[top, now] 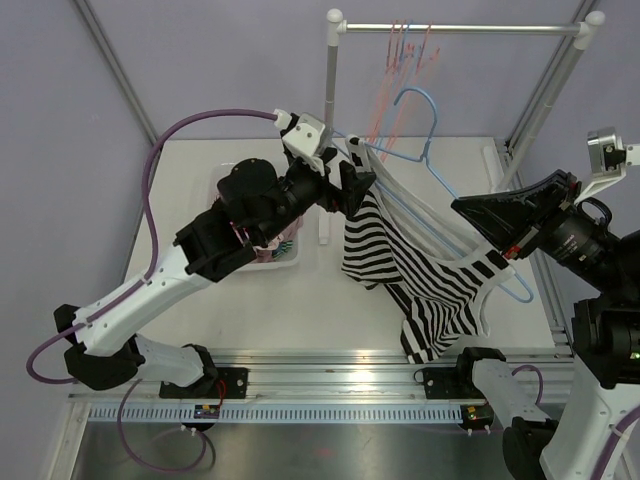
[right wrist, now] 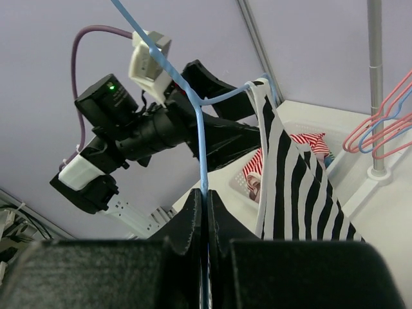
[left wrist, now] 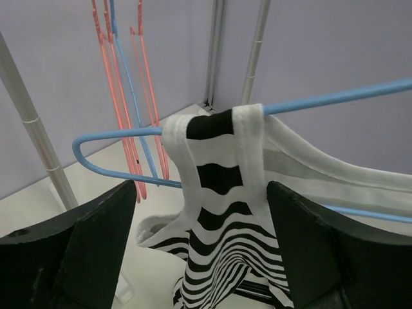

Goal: Remove the tank top from the hanger

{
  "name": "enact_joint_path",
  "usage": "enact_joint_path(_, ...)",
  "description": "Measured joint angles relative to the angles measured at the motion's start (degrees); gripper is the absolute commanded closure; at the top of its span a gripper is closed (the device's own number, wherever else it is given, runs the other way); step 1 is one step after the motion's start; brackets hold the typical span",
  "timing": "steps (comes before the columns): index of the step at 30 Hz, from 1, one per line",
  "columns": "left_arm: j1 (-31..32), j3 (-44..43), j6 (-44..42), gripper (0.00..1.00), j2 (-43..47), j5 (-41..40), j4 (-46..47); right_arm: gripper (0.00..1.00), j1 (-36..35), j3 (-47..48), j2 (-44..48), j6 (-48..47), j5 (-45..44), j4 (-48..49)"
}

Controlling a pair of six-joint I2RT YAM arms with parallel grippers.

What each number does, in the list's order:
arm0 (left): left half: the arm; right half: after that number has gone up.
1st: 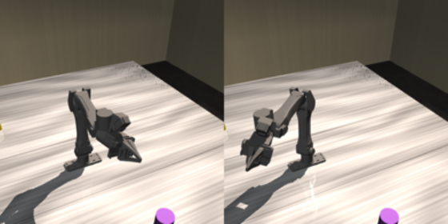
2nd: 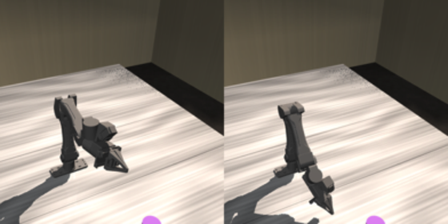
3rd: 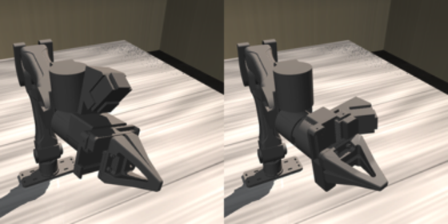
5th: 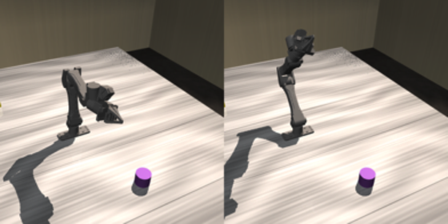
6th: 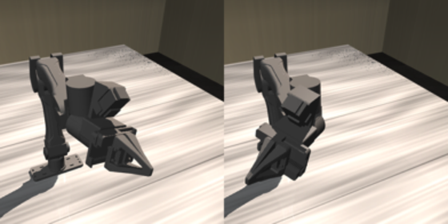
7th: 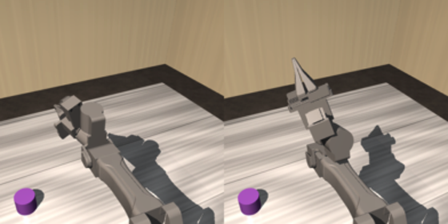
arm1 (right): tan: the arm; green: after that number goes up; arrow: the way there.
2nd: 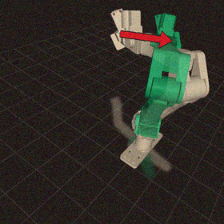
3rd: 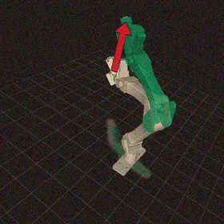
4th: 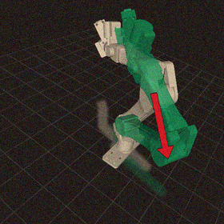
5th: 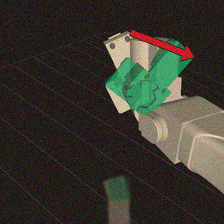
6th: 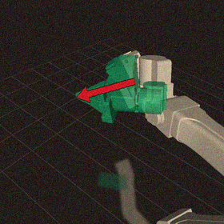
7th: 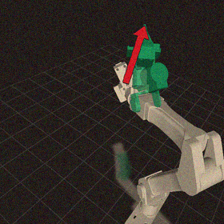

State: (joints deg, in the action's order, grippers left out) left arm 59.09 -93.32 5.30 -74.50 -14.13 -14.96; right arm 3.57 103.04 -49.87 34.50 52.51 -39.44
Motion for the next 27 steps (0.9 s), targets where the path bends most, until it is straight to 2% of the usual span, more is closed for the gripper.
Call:
enact_joint_path(3,0.0,0.0,-0.3,0.40,-1.0,-1.2,0.5,1.00,0.0,-0.1,0.7,0.4,0.8,0.8)
enact_joint_path(4,0.0,0.0,-0.5,0.52,-1.1,-1.4,0.7,1.00,0.0,-0.2,0.8,0.6,1.1,1.0)
enact_joint_path(6,0.2,0.0,-0.8,0.66,-1.2,-1.9,1.1,1.00,0.0,-0.7,1.1,0.8,1.2,1.2)
enact_joint_path(7,0.2,0.0,-1.1,0.77,-1.2,-2.3,1.3,1.00,0.0,-0.8,1.1,0.8,1.1,1.1)
enact_joint_path(8,0.2,0.0,-1.4,0.80,-1.2,-2.7,1.4,1.00,0.0,-0.8,1.1,0.7,1.0,1.0)
enact_joint_path(11,0.2,0.0,-1.8,0.97,-1.2,-4.0,1.4,1.00,-0.1,-1.3,1.2,-0.2,0.6,0.9)
enact_joint_path(12,0.2,0.2,-1.8,1.00,-1.1,-4.7,1.5,1.00,-0.1,-1.9,1.3,-0.4,0.5,0.9)
enact_joint_path(20,-1.4,4.2,-0.3,1.00,2.5,-13.4,-1.4,1.00,-0.2,-13.6,2.0,-1.9,0.9,3.2)
enact_joint_path(27,-13.5,2.9,7.6,1.00,3.9,-14.3,-10.6,1.00,-0.2,-20.3,3.9,-1.2,4.7,9.0)
